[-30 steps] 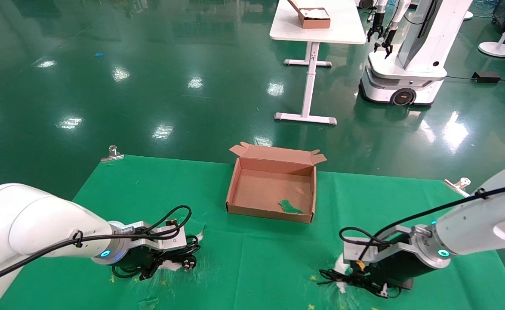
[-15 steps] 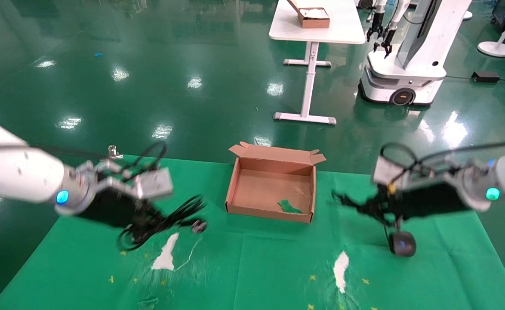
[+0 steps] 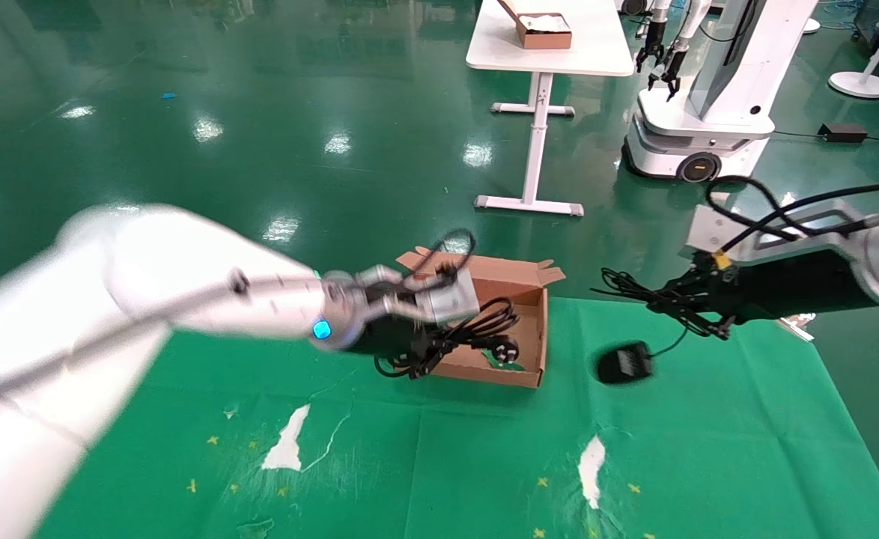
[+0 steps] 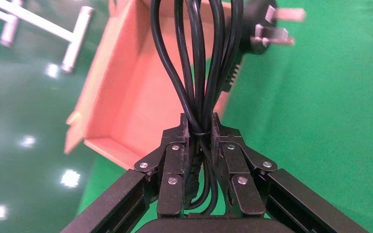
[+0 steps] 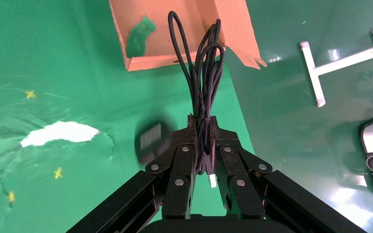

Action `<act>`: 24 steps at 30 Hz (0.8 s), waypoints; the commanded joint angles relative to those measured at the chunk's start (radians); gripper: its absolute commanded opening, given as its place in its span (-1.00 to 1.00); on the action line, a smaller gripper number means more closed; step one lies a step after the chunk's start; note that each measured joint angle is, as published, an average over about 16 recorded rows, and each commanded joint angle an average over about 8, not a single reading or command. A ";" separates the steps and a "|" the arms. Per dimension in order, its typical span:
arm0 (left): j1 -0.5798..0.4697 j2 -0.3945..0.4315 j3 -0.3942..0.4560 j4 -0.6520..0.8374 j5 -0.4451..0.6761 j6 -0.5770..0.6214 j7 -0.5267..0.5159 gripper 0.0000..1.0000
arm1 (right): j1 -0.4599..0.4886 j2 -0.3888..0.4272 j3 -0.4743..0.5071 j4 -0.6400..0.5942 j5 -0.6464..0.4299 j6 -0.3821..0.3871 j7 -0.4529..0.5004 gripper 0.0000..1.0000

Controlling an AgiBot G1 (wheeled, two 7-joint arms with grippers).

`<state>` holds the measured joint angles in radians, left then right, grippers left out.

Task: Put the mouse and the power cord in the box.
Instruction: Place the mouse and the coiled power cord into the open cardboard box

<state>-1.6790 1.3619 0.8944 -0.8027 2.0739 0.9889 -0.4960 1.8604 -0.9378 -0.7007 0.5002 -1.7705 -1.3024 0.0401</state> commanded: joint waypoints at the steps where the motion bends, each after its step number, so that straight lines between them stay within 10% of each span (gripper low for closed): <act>1: 0.029 0.017 0.060 -0.027 0.020 -0.097 -0.022 -1.00 | 0.000 0.020 0.000 0.034 0.000 -0.019 0.021 -1.00; 7: 0.054 0.019 0.272 -0.074 0.086 -0.347 -0.127 -0.88 | -0.041 0.086 0.004 0.210 -0.003 -0.034 0.142 -1.00; 15: 0.040 0.019 0.438 -0.074 0.147 -0.488 -0.265 1.00 | -0.117 0.152 0.012 0.454 -0.004 -0.024 0.301 -1.00; 24: 0.011 0.019 0.534 -0.084 0.167 -0.516 -0.384 1.00 | -0.133 0.157 0.019 0.559 -0.015 0.009 0.371 -1.00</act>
<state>-1.6677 1.3800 1.4211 -0.8806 2.2291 0.4785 -0.8809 1.7309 -0.7850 -0.6824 1.0498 -1.7833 -1.2973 0.4020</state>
